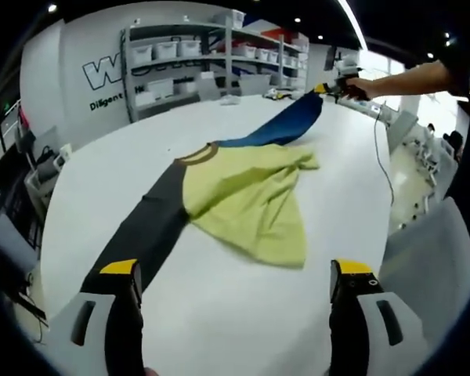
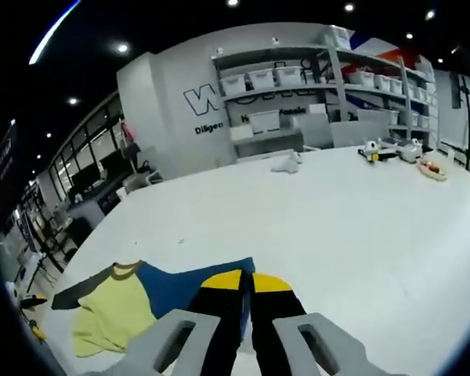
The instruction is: Fold the garment on the visible template until the final outline fits inside the template.
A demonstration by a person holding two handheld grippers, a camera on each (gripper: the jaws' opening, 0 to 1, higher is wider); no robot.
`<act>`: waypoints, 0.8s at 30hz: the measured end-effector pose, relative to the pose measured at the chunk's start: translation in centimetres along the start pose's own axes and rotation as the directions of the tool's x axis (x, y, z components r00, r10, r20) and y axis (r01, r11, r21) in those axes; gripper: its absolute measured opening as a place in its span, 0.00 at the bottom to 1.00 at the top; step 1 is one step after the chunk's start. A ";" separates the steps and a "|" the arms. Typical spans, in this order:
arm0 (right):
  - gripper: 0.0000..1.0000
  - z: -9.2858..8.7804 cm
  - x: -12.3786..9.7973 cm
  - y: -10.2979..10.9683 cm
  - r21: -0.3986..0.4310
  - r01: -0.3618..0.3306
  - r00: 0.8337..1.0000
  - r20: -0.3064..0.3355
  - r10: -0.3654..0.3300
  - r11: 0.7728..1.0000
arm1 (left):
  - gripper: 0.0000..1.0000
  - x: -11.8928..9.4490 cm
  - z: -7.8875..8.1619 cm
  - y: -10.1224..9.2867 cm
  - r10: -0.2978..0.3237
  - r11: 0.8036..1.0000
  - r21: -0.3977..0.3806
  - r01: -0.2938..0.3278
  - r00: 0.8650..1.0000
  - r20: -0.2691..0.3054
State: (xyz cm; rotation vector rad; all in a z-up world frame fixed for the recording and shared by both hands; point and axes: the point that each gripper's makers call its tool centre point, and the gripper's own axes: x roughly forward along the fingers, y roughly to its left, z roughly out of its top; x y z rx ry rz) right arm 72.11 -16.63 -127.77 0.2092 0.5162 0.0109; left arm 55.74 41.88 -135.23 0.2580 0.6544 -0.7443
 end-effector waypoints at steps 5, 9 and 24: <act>0.00 -0.6 2.0 -1.6 -0.018 0.030 0.999 -0.043 -0.031 0.999 | 0.96 0.7 0.2 0.2 0.009 1.000 -0.014 -0.009 1.000 -0.012; 0.00 -2.8 3.9 -4.0 -0.052 0.073 0.991 -0.109 -0.078 0.996 | 0.96 1.2 0.4 0.2 0.014 1.000 -0.027 -0.015 1.000 -0.018; 0.00 -8.4 6.1 -6.7 -0.175 0.100 0.972 -0.193 -0.134 0.979 | 0.96 2.3 0.8 -1.2 -0.007 0.999 -0.052 0.005 0.999 -0.032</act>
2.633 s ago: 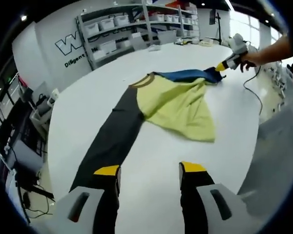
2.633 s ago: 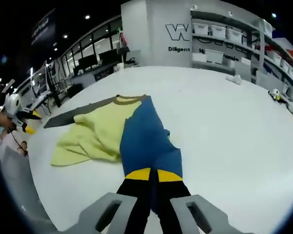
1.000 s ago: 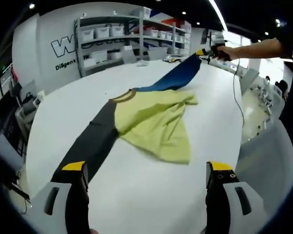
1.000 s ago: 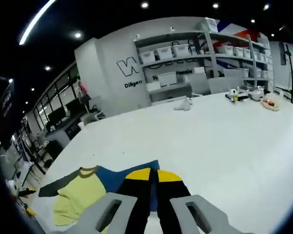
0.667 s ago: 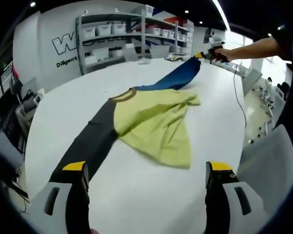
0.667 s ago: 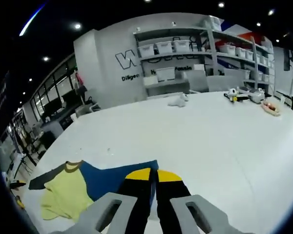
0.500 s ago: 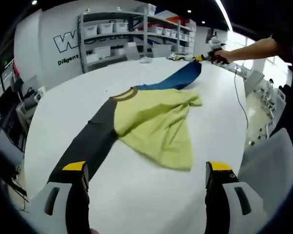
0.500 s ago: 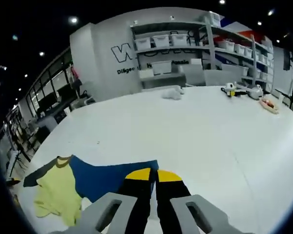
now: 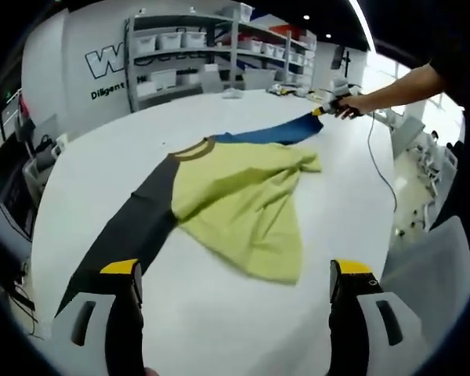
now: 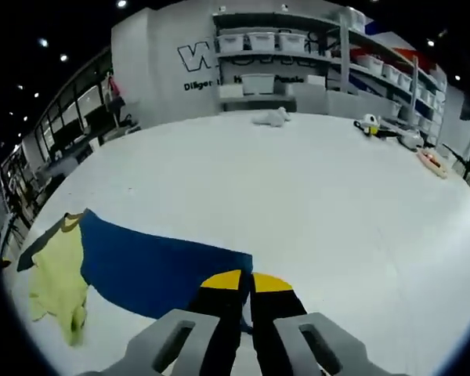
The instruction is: Fold the garment on the visible template until the final outline fits inside the template.
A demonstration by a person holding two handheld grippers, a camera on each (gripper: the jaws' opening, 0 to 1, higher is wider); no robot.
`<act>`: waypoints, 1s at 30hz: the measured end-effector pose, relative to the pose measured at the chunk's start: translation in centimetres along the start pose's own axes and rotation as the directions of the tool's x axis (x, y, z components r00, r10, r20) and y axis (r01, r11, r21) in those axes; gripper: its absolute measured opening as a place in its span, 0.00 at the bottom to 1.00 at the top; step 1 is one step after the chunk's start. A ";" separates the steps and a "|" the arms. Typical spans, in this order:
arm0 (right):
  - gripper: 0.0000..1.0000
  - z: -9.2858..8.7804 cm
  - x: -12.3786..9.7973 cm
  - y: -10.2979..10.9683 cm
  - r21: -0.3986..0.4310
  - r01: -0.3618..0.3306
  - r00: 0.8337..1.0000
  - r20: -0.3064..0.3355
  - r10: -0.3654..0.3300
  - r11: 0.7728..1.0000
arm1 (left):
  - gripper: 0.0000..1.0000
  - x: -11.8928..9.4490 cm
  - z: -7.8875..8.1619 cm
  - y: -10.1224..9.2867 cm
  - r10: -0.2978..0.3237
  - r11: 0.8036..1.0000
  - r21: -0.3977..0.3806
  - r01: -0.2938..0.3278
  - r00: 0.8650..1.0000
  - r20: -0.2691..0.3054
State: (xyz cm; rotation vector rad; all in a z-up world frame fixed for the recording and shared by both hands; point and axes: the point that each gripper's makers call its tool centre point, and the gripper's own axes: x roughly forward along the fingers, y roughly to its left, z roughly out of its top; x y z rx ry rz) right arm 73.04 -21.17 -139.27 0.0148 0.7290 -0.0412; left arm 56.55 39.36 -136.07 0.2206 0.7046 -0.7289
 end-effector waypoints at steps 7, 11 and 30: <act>0.00 0.1 -0.2 -2.4 -0.148 0.094 0.995 0.032 -0.090 0.985 | 0.96 0.3 0.1 0.2 -0.001 1.000 -0.016 0.001 1.000 0.004; 0.08 0.0 -0.9 -2.7 -0.103 0.095 0.995 0.047 -0.091 0.990 | 0.96 0.6 0.1 0.0 -0.010 1.000 -0.016 0.010 1.000 0.003; 0.19 -0.8 -5.1 4.0 -0.214 -0.110 0.986 0.096 0.133 0.970 | 0.95 1.6 0.9 -1.9 -0.056 0.998 0.011 0.056 0.998 0.034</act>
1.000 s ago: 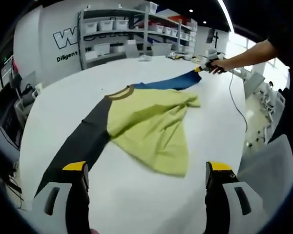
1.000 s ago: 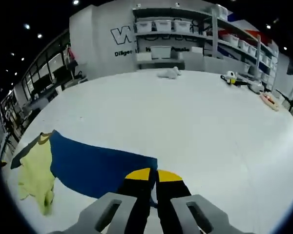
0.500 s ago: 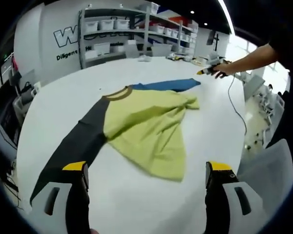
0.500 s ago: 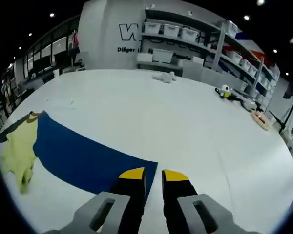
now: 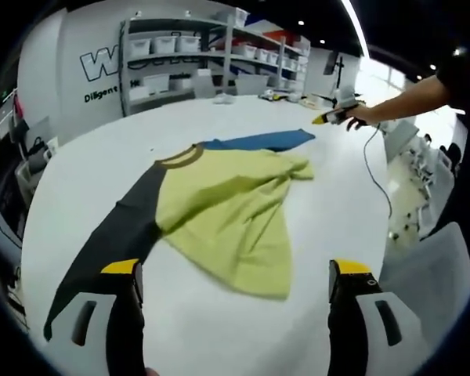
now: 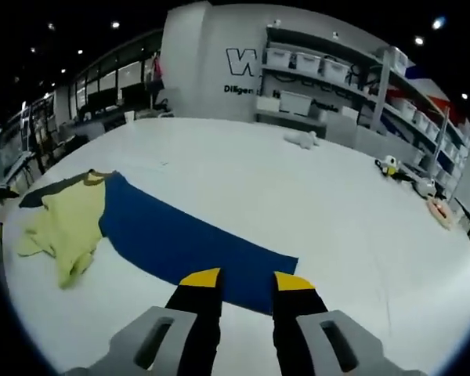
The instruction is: Fold the garment on the visible template until the final outline fits inside the template.
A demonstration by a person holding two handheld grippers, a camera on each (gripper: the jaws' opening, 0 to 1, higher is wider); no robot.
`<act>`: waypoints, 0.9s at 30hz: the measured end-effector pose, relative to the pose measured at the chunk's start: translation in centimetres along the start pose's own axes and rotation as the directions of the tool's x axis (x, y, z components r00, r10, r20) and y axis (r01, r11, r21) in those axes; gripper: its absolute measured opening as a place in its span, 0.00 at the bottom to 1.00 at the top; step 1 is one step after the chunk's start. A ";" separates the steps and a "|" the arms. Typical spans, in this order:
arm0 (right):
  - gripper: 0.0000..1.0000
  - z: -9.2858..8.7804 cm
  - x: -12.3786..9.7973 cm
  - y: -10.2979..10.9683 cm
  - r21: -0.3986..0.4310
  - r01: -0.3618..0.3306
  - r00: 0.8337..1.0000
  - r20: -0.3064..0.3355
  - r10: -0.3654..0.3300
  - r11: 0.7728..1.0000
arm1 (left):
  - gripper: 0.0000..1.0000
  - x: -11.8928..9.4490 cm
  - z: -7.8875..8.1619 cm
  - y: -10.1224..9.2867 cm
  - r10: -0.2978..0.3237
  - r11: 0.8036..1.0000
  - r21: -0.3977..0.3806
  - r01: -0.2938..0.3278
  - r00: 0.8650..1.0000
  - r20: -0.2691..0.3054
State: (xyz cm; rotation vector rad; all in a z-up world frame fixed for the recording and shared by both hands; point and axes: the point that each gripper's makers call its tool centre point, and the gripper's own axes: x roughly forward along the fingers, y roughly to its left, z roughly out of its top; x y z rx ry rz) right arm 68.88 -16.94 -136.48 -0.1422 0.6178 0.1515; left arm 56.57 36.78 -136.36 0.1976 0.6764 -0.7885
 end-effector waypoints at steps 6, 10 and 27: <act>0.21 -0.5 -0.8 4.4 -0.087 -0.118 0.993 -0.023 0.117 0.989 | 0.93 0.7 -0.5 -0.7 -0.029 0.999 0.013 0.029 1.000 -0.003; 0.21 -0.2 -1.6 7.2 -0.117 -0.184 0.983 -0.014 0.184 0.976 | 0.90 1.0 -0.7 -1.4 -0.049 0.998 0.027 0.049 0.999 -0.009; 0.20 -3.1 -4.0 19.1 -0.303 -0.446 0.893 -0.092 0.440 0.842 | 0.70 1.8 -1.8 -4.3 -0.114 0.988 0.095 0.118 0.992 -0.046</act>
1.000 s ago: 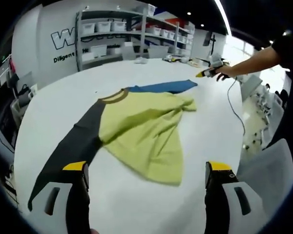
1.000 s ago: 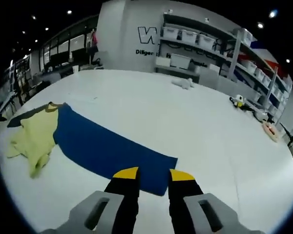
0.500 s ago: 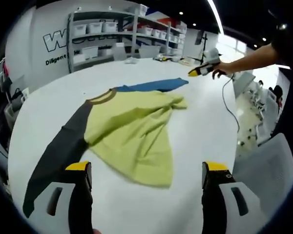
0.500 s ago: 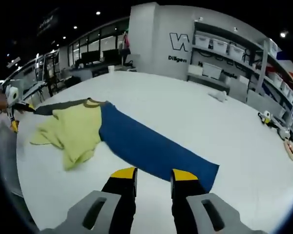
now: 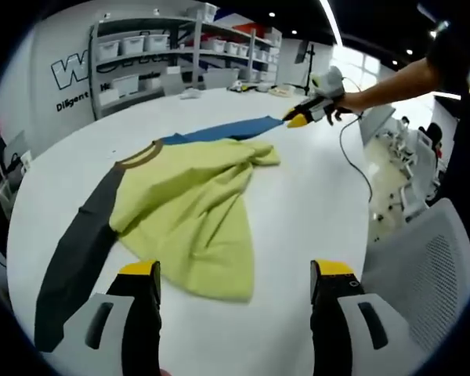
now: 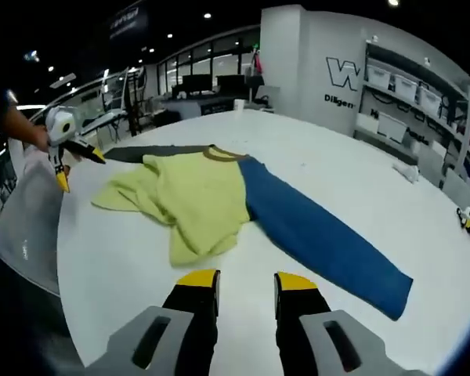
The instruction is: Fold the garment on the visible template until the final outline fits inside the template.
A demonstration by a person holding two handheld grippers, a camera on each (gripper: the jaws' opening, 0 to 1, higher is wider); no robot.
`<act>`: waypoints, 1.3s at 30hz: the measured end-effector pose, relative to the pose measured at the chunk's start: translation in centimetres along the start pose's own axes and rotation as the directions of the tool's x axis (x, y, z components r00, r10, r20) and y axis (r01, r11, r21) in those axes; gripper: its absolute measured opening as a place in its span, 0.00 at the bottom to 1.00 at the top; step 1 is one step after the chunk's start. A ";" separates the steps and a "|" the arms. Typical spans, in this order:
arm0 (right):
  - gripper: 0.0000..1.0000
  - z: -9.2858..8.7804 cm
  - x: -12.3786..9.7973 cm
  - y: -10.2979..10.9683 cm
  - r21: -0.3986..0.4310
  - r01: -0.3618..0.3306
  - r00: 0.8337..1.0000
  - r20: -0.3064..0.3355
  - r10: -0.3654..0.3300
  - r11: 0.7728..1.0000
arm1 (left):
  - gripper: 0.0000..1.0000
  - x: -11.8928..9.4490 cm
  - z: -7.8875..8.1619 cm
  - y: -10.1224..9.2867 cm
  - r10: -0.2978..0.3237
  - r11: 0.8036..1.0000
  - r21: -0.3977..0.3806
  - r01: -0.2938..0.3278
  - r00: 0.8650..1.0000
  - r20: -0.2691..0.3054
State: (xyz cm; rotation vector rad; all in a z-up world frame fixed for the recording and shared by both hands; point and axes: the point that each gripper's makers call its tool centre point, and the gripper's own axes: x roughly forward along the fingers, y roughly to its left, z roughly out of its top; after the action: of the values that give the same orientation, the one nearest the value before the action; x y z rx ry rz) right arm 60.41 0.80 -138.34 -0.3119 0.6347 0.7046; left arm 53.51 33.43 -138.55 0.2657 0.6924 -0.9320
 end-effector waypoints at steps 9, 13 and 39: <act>0.18 1.3 2.4 4.1 -0.049 -0.092 0.996 0.005 0.092 0.995 | 0.57 1.8 -1.6 -1.5 -0.030 0.999 0.026 0.032 0.997 -0.069; 0.17 1.8 3.5 5.3 -0.088 -0.116 0.993 0.005 0.116 0.989 | 0.54 2.5 -1.6 -2.0 -0.033 0.999 0.022 0.035 0.996 -0.078; 0.13 -0.6 8.4 6.6 -0.140 -0.090 0.989 -0.127 0.072 0.986 | 0.18 4.6 -3.9 -0.7 0.028 0.996 0.091 -0.009 0.976 -0.214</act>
State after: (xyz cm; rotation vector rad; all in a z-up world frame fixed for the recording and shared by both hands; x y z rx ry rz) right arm 60.54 9.51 -144.49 -0.4689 0.7166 0.8161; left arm 53.12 32.00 -144.41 0.4572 0.8465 -0.9260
